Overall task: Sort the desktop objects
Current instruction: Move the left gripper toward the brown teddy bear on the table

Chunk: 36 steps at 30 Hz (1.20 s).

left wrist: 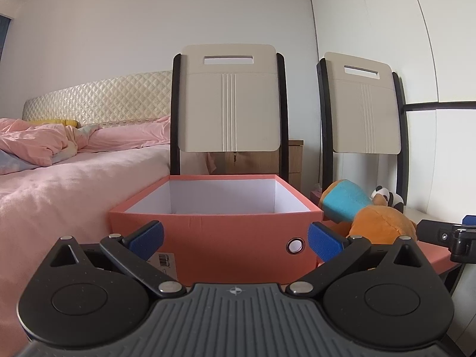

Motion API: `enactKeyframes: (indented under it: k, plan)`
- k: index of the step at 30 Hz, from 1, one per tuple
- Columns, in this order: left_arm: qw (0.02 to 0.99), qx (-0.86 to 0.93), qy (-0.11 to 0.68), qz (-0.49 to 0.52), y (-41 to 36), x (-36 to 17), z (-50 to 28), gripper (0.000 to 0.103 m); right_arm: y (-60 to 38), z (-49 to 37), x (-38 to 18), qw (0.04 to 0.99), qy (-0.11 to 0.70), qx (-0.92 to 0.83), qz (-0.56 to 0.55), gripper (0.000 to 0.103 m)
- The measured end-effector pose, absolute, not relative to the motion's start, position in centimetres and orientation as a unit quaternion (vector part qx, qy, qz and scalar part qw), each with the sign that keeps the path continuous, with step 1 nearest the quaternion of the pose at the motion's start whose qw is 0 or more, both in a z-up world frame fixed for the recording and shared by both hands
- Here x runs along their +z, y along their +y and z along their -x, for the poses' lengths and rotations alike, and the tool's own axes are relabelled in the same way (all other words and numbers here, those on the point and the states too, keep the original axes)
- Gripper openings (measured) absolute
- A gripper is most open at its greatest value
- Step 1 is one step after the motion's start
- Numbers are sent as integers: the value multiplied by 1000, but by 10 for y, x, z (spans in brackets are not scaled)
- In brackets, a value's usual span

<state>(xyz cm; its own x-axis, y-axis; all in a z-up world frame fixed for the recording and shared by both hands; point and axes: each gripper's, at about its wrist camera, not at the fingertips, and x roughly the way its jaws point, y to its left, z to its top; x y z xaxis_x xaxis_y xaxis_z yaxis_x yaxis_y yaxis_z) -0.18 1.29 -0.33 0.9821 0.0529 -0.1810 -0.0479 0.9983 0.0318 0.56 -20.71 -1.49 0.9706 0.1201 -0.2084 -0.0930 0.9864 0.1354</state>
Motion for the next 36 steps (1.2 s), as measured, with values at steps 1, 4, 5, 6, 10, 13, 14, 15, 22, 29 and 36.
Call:
enactKeyframes:
  k: [1, 4, 5, 6, 10, 13, 14, 15, 22, 29, 36]
  plan:
    - [995, 27, 91, -13, 13, -3, 2, 103, -208, -4, -15, 991, 106, 54, -63, 102]
    - [996, 27, 88, -11, 14, -3, 4, 103, -211, -1, -14, 991, 99, 56, -67, 102]
    - [996, 26, 88, -11, 13, -3, 5, 103, -211, -1, -14, 991, 98, 56, -67, 102]
    - [996, 25, 88, -11, 12, -3, 5, 103, -212, 0, -14, 991, 99, 56, -67, 102]
    - [996, 20, 91, -10, 9, -4, 6, 103, -215, 1, -13, 991, 99, 58, -71, 102]
    - [996, 19, 91, -10, 8, -4, 6, 103, -218, 2, -13, 991, 96, 59, -75, 102]
    - [996, 20, 90, -10, 7, -5, 7, 103, -219, 2, -13, 991, 96, 59, -76, 102]
    - [996, 20, 90, -10, 7, -5, 7, 103, -219, 1, -13, 991, 97, 57, -76, 102]
    - [996, 19, 86, -9, 5, -5, 9, 103, -219, 5, -13, 992, 93, 50, -66, 102]
    - [998, 25, 62, -4, 3, -1, 16, 103, -223, 9, -13, 993, 93, 46, -57, 102]
    - [998, 11, 61, -6, -1, -3, 21, 103, -227, 12, -13, 993, 92, 43, -58, 102]
